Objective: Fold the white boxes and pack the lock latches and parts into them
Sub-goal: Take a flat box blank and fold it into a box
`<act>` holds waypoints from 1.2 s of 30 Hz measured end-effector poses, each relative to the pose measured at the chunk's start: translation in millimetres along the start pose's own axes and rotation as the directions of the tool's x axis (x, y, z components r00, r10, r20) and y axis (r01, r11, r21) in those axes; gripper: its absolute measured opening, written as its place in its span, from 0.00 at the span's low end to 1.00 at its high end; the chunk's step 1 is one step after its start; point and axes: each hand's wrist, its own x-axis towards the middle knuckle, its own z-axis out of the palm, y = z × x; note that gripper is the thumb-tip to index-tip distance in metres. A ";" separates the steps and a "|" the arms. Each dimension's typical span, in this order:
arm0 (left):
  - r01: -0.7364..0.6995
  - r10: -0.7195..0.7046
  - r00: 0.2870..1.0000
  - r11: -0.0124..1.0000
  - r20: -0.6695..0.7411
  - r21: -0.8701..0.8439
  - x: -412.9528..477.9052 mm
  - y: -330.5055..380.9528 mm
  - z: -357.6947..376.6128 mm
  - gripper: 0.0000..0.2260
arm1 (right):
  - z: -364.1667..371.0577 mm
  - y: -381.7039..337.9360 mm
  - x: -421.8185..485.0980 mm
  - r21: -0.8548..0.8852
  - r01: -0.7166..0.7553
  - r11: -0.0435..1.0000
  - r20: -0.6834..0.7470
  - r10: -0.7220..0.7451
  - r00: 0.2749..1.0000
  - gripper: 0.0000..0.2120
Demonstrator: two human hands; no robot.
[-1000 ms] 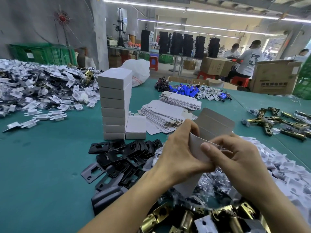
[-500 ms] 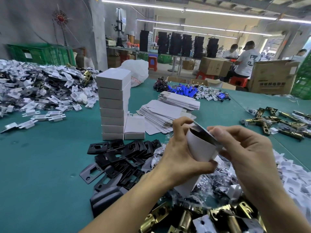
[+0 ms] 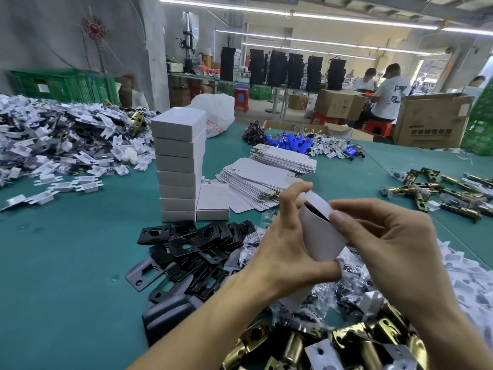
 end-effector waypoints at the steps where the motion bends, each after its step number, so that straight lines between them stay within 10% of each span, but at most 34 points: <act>1: -0.008 0.008 1.000 1.000 0.002 0.005 0.0 -0.1 0.5 0.44 | -1.6 0.2 0.7 0.008 0.001 1.000 -0.002 -0.001 1.000 0.08; 16: -0.023 0.018 0.998 0.997 0.065 0.077 -0.8 1.1 4.0 0.43 | -19.1 0.7 4.9 -0.169 -0.008 0.986 0.071 0.020 0.997 0.08; 30: 0.024 -0.025 0.998 1.000 -0.053 -0.018 2.6 0.1 -1.8 0.38 | -21.9 7.3 8.0 0.170 -0.053 0.984 0.294 0.001 0.956 0.15; 36: -0.002 0.002 0.997 1.000 -0.080 -0.003 2.5 1.1 -2.7 0.38 | -21.8 8.5 7.8 0.307 -0.017 0.951 0.180 -0.041 0.983 0.13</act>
